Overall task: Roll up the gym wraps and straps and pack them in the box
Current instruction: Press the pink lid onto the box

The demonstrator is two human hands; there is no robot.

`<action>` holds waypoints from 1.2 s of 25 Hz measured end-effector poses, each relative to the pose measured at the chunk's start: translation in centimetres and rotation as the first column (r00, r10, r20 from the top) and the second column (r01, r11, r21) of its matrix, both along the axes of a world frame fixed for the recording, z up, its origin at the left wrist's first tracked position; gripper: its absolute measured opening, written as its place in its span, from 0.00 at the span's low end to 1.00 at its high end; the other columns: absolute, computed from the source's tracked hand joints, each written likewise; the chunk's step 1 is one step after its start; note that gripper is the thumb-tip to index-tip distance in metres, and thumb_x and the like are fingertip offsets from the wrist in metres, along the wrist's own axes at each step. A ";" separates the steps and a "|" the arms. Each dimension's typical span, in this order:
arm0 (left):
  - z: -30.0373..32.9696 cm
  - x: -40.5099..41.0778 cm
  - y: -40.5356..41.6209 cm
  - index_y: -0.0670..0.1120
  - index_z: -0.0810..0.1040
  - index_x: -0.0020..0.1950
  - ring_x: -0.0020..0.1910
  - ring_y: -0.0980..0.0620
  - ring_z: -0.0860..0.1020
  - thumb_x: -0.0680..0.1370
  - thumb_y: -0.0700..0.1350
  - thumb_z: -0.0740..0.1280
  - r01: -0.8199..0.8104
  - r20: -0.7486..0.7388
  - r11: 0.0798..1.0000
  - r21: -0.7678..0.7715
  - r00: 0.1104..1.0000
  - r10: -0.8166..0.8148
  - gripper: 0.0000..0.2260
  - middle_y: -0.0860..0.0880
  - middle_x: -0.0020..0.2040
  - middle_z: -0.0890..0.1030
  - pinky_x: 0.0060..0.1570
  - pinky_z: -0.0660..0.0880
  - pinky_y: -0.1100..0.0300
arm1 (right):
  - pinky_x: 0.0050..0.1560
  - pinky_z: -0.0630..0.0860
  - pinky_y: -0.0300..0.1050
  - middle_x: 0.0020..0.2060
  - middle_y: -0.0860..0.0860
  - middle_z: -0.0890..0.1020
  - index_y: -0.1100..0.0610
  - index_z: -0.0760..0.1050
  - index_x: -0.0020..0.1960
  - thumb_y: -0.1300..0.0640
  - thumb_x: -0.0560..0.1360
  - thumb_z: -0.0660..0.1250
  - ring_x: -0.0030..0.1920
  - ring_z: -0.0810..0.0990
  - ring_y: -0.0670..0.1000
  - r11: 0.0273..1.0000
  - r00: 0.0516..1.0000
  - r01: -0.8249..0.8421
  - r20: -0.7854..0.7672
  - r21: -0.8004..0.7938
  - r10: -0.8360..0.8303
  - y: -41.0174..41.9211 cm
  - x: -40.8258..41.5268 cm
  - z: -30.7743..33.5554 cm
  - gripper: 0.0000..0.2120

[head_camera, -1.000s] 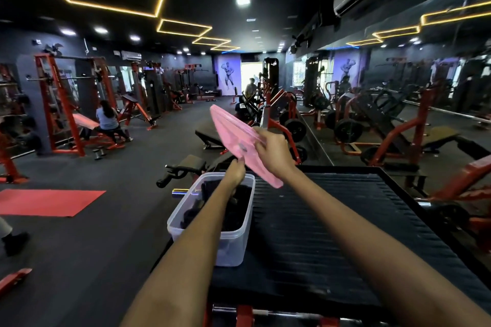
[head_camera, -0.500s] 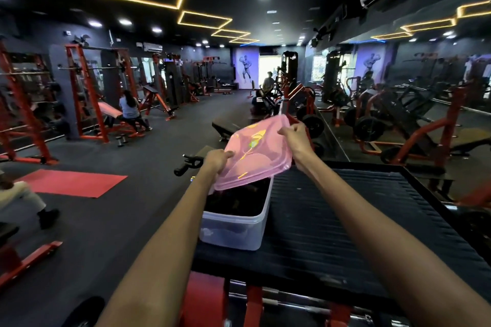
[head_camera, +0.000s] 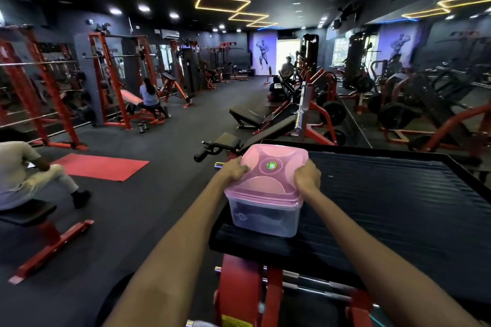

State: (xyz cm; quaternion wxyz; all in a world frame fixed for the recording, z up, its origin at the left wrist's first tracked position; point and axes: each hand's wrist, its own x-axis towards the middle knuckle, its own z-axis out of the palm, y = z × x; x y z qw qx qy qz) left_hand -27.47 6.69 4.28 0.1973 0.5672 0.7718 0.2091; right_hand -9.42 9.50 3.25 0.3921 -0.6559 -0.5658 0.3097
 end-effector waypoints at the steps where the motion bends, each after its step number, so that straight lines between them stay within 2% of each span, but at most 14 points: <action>1: -0.2 0.0 0.1 0.40 0.60 0.74 0.71 0.41 0.66 0.82 0.46 0.56 0.002 -0.002 1.000 0.015 1.000 -0.002 0.22 0.39 0.73 0.65 0.66 0.63 0.57 | 0.61 0.71 0.55 0.64 0.63 0.73 0.64 0.69 0.65 0.65 0.77 0.52 0.62 0.73 0.64 1.000 0.999 -0.003 0.034 0.014 0.002 0.1 0.0 -0.3 0.18; 5: -1.9 -0.7 0.6 0.43 0.63 0.73 0.68 0.38 0.68 0.82 0.47 0.52 -0.045 -0.040 0.994 0.101 0.998 0.049 0.20 0.37 0.71 0.68 0.65 0.65 0.53 | 0.62 0.69 0.55 0.68 0.62 0.64 0.61 0.63 0.70 0.62 0.79 0.52 0.65 0.69 0.64 0.999 0.995 0.027 0.096 -0.027 -0.024 -0.2 0.1 -0.7 0.20; 8: -3.5 -0.8 0.7 0.41 0.67 0.68 0.65 0.36 0.71 0.81 0.49 0.51 -0.188 -0.153 0.979 0.072 0.968 0.198 0.19 0.36 0.67 0.71 0.63 0.68 0.47 | 0.61 0.69 0.54 0.67 0.63 0.69 0.63 0.62 0.69 0.54 0.80 0.50 0.65 0.71 0.63 0.990 0.991 0.076 0.120 -0.118 -0.061 0.0 0.5 -1.1 0.20; 12: -3.8 -0.8 0.9 0.39 0.70 0.66 0.65 0.37 0.71 0.82 0.51 0.50 -0.186 -0.257 0.981 0.052 0.947 0.193 0.21 0.36 0.67 0.71 0.65 0.67 0.47 | 0.62 0.68 0.54 0.66 0.64 0.71 0.65 0.65 0.68 0.48 0.81 0.49 0.65 0.71 0.64 0.991 0.987 0.075 0.150 -0.115 -0.057 0.9 0.6 -2.0 0.24; 17: -3.2 -0.5 0.5 0.38 0.70 0.66 0.63 0.35 0.72 0.78 0.38 0.57 -0.105 -0.264 0.992 0.065 0.957 0.119 0.16 0.34 0.64 0.73 0.60 0.70 0.48 | 0.63 0.69 0.54 0.66 0.65 0.72 0.68 0.68 0.66 0.47 0.80 0.53 0.65 0.72 0.64 0.989 0.988 0.091 0.133 -0.119 -0.075 1.5 0.5 -2.6 0.26; 20: -3.3 -0.9 0.8 0.34 0.70 0.63 0.62 0.33 0.73 0.76 0.35 0.58 -0.079 -0.209 0.997 0.026 0.974 0.083 0.16 0.33 0.63 0.74 0.59 0.71 0.47 | 0.63 0.69 0.53 0.66 0.65 0.72 0.68 0.67 0.66 0.48 0.81 0.52 0.65 0.72 0.64 0.989 0.985 0.075 0.162 -0.131 -0.053 1.5 0.5 -2.2 0.26; 23: -2.9 -1.9 2.4 0.30 0.71 0.61 0.62 0.35 0.73 0.78 0.34 0.52 -0.023 -0.122 0.997 -0.067 0.992 0.015 0.16 0.31 0.63 0.74 0.60 0.69 0.48 | 0.63 0.69 0.51 0.67 0.64 0.71 0.66 0.67 0.68 0.49 0.81 0.51 0.65 0.71 0.63 0.990 0.967 0.036 0.255 -0.139 0.000 2.0 0.7 -1.5 0.25; 27: -0.7 -1.7 5.3 0.34 0.66 0.70 0.70 0.39 0.67 0.83 0.43 0.50 -0.036 -0.031 0.997 -0.067 0.999 0.034 0.20 0.36 0.71 0.67 0.67 0.63 0.52 | 0.65 0.67 0.52 0.69 0.64 0.69 0.65 0.64 0.70 0.46 0.81 0.49 0.67 0.69 0.62 0.991 0.961 0.006 0.274 -0.137 0.033 5.1 -0.2 -0.1 0.27; 30: -0.3 -1.2 8.4 0.35 0.63 0.72 0.72 0.40 0.64 0.83 0.48 0.47 -0.078 -0.006 0.995 -0.055 0.997 0.078 0.23 0.36 0.73 0.64 0.69 0.59 0.52 | 0.65 0.67 0.52 0.68 0.64 0.69 0.64 0.66 0.69 0.48 0.81 0.47 0.67 0.70 0.62 0.988 0.957 0.005 0.286 -0.152 0.039 7.8 -1.0 1.1 0.26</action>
